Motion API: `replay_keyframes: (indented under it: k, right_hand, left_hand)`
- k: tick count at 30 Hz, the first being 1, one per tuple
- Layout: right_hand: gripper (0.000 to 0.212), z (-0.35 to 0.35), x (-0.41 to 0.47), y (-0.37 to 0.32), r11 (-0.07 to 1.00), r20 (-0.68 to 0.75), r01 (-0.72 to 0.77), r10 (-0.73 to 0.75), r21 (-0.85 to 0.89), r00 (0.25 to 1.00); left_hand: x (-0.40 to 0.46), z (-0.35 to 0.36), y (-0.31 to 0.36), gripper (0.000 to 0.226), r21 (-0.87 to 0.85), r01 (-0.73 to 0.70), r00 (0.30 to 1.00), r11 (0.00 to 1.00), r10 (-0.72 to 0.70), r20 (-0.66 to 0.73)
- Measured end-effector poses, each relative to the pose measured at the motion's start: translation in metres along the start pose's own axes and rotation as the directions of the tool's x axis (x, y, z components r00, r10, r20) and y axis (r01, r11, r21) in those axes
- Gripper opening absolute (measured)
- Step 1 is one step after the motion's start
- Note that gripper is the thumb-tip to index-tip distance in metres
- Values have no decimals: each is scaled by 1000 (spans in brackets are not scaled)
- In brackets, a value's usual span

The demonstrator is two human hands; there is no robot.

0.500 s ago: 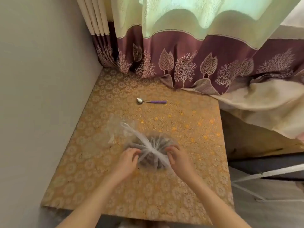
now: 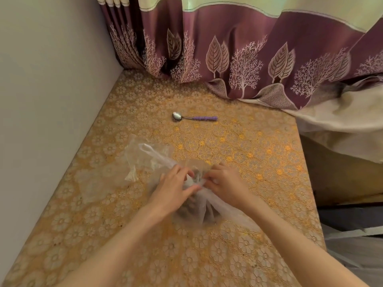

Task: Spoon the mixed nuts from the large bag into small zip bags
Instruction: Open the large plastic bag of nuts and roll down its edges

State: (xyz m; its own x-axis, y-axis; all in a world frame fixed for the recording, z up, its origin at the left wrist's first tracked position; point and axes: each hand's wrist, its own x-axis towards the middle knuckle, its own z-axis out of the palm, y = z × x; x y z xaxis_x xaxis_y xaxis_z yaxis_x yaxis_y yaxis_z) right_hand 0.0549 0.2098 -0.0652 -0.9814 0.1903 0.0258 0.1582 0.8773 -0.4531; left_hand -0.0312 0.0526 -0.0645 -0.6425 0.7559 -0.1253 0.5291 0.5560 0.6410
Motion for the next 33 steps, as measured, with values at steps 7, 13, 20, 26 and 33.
replay_keyframes:
  k: [7,13,20,26,33]
  right_hand:
    - [17,-20,28,26,986,-82,-16,30,168,996]
    - [22,-41,37,84,943,-178,-202,253,263,951]
    - [30,-33,43,75,926,-253,20,82,376,964]
    - [50,13,39,36,967,-243,248,-228,54,943]
    - [15,-3,14,22,963,-472,266,-219,34,854]
  left_hand:
    - [29,-16,-14,19,-2,-224,971,975,223,-82]
    - [55,-44,-54,21,133,-141,969,981,164,-186]
    - [71,-32,-43,20,-160,-209,967,965,179,-183]
    - [62,-12,-41,36,-11,-282,937,959,273,-216]
    - [35,-22,-38,18,-232,-310,912,922,218,-348]
